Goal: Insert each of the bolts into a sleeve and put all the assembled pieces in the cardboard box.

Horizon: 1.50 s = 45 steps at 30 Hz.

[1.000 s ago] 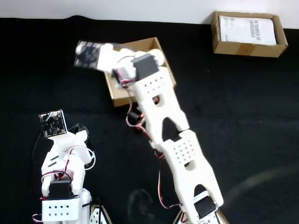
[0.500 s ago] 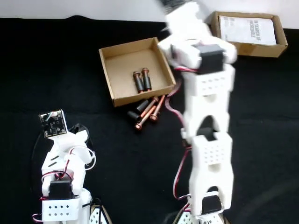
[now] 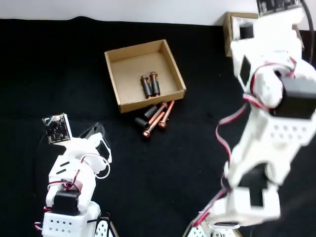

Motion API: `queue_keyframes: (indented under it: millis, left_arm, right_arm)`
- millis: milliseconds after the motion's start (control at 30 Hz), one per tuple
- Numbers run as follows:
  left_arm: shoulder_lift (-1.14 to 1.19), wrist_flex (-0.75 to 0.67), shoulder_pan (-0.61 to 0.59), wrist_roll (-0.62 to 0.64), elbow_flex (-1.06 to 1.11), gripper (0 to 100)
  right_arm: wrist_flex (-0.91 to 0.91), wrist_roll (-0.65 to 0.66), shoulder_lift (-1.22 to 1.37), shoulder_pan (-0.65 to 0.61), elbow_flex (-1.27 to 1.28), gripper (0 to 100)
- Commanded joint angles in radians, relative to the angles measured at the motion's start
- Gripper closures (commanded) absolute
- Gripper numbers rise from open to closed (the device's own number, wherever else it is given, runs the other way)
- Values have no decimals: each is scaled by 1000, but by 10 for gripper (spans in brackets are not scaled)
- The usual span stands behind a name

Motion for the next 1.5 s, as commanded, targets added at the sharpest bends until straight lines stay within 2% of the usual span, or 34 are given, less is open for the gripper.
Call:
queue_keyframes:
  millis: [0, 233, 533, 833, 933, 1100, 1233, 1467]
  left_arm:
    - [-27, -17, 21, 8, -67, 990]
    - [61, -18, 68, -80, -151, 990]
    - [559, -69, 97, -80, -535, 988]
    - [1001, -68, 289, -74, -905, 987]
    - [1139, -68, 348, -8, -1007, 987]
    - [1432, -66, 403, 8, -1198, 988]
    - [1670, -66, 437, 8, -1339, 989]
    - [2035, -66, 476, 8, -1560, 990]
  right_arm:
    - [8, -9, -259, 10, 294, 992]
    - [4, -9, -674, 10, 806, 992]
    - [2, -11, -1078, 18, 1248, 992]
    - [2, -5, -1310, 136, 1494, 992]
    - [2, -5, -1380, 140, 1570, 992]
    - [-24, 8, -1481, 140, 1643, 992]
    - [-25, 94, -1532, 140, 1721, 992]
    - [-27, 109, -1646, 140, 1860, 992]
